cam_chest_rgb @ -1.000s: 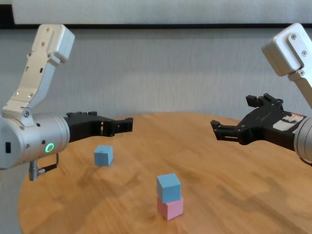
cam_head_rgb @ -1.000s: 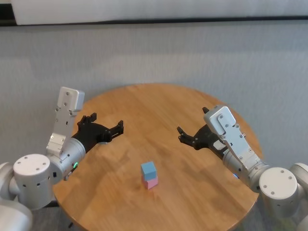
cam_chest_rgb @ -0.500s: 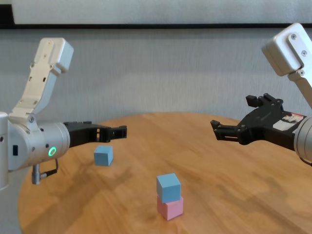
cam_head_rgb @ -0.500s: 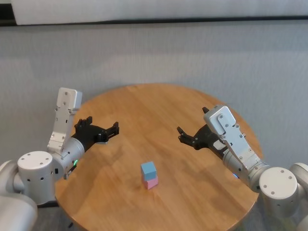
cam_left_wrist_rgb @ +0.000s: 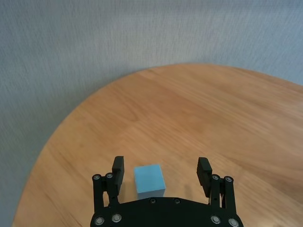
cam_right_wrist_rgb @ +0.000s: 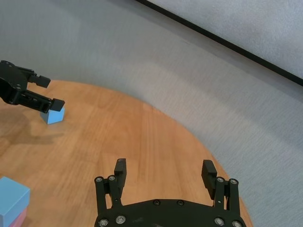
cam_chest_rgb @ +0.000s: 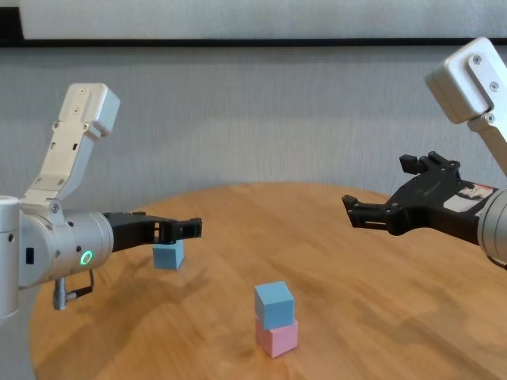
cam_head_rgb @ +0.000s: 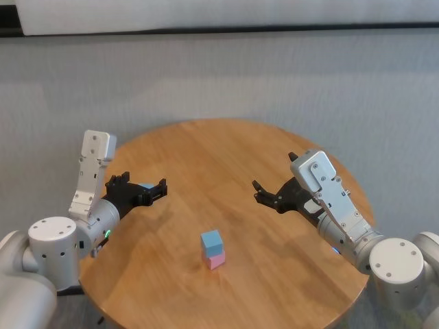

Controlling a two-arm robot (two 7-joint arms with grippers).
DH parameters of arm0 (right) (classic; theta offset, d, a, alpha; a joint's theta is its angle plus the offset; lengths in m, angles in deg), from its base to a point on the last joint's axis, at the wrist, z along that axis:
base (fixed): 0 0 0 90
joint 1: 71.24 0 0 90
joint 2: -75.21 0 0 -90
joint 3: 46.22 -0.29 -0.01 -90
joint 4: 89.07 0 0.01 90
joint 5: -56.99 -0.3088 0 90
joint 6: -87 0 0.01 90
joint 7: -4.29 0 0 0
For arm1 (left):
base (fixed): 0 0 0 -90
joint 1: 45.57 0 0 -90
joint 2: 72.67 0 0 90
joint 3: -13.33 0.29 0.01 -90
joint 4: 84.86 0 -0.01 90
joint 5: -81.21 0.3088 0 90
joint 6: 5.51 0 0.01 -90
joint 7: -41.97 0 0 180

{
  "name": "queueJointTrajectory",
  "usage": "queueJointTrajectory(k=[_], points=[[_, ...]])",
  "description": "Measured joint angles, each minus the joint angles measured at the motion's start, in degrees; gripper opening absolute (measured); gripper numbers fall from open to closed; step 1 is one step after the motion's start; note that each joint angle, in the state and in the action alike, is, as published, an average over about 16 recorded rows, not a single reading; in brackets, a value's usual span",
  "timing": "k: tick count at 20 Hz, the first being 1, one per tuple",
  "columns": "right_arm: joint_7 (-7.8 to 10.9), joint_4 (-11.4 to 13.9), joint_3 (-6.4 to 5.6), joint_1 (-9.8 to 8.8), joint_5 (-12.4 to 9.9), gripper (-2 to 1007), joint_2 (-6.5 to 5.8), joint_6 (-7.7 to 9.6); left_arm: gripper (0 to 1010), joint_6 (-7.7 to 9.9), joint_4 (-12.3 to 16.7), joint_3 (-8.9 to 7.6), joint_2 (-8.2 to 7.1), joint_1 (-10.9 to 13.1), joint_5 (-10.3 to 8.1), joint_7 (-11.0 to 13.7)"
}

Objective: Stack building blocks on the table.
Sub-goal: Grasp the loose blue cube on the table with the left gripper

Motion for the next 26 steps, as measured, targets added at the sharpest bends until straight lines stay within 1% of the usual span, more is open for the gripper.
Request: queueJointTrajectory(k=[10,18,26], points=[[0.0,0.0,0.0,0.0,0.0,1005,0.0,0.0,1001,-1.39,-5.06,-1.06,1.22,-1.9,1.0,0.86],[0.0,0.0,0.0,0.0,0.0,1005,0.0,0.0,1001,-3.4,-9.68,-1.74,2.17,-3.83,1.73,1.57],[0.0,0.0,0.0,0.0,0.0,1005,0.0,0.0,1001,-5.18,-13.74,-2.35,2.79,-5.63,2.21,2.71]])
